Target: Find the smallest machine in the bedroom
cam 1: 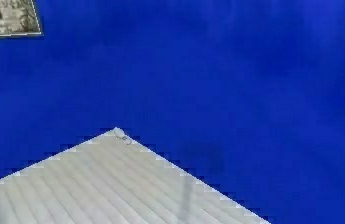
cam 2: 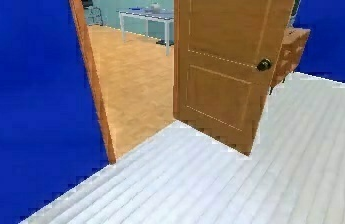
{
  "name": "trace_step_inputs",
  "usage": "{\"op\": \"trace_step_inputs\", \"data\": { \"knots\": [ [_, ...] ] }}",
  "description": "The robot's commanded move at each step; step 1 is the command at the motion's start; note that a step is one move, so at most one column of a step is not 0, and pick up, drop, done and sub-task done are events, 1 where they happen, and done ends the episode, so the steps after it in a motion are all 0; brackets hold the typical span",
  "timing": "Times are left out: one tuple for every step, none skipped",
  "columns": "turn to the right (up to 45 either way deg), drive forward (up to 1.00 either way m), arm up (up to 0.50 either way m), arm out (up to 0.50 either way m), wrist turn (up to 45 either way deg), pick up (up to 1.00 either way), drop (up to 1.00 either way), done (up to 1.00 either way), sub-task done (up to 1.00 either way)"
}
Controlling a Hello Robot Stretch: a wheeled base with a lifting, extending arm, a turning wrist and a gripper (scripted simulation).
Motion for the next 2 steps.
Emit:
{"op": "trace_step_inputs", "data": {
  "knots": [
    [-42.0,0.0,0.0,0.0,0.0,0.0,0.0,0.0,0.0],
    [0.0,0.35,0.0,0.0,0.0,0.0,0.0,0.0,0.0]
  ]
}}
